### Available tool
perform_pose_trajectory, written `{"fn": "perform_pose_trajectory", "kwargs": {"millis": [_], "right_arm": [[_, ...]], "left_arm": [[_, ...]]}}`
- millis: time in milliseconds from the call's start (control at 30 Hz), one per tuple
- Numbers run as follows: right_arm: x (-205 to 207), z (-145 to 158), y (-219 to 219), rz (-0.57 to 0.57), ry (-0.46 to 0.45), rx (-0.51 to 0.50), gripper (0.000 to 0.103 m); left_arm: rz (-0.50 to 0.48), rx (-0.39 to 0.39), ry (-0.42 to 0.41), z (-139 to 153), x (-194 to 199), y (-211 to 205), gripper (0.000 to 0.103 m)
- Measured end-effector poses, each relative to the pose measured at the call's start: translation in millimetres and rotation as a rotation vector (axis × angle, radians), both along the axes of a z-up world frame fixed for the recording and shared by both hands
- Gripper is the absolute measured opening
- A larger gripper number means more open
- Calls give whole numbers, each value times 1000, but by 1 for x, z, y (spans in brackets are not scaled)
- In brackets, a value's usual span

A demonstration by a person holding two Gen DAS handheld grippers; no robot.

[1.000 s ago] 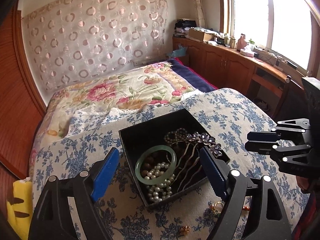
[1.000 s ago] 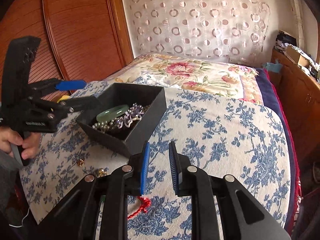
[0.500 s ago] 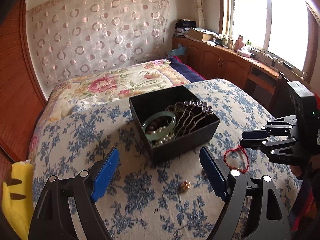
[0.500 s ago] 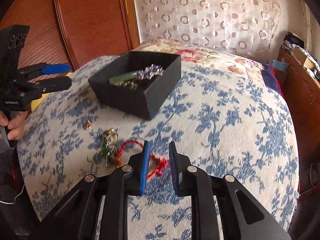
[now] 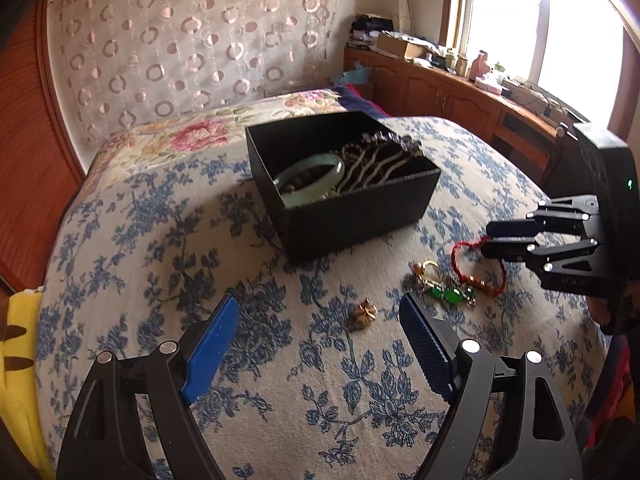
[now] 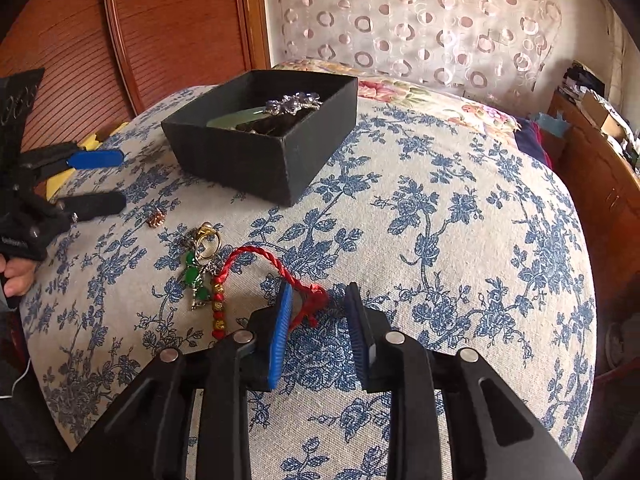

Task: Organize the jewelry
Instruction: 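Close the right tool on the red string bracelet while the left tool grasps the gold flower charm, then carry the red bracelet into the black box and open the right tool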

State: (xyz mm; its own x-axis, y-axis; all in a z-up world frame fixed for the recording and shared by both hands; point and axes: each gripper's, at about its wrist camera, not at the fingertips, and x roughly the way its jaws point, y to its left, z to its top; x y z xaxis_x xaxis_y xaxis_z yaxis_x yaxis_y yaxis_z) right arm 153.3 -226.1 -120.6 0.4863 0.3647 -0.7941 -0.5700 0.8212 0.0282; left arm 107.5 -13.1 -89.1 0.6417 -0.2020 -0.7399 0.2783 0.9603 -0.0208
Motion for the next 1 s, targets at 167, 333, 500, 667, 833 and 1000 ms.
{"fn": "perform_pose_trajectory", "kwargs": {"millis": [167, 333, 500, 667, 833, 1000], "right_arm": [[-2, -2, 1, -12, -30, -21, 23], [-2, -3, -1, -21, -41, -13, 22], [-3, -3, -1, -21, -42, -13, 22], [-3, -3, -1, -21, -41, -12, 22], [-3, -3, -1, -21, -44, -16, 21], [-3, -2, 0, -19, -50, -24, 8]], "left_arm": [[-15, 1, 29, -11, 2, -9, 71], [-35, 7, 53, -17, 7, -19, 56], [-43, 20, 64, -21, 11, -25, 46], [-42, 33, 57, -21, 14, -29, 41], [-42, 34, 49, -21, 14, -29, 23], [-36, 16, 47, -20, 13, -25, 14]]}}
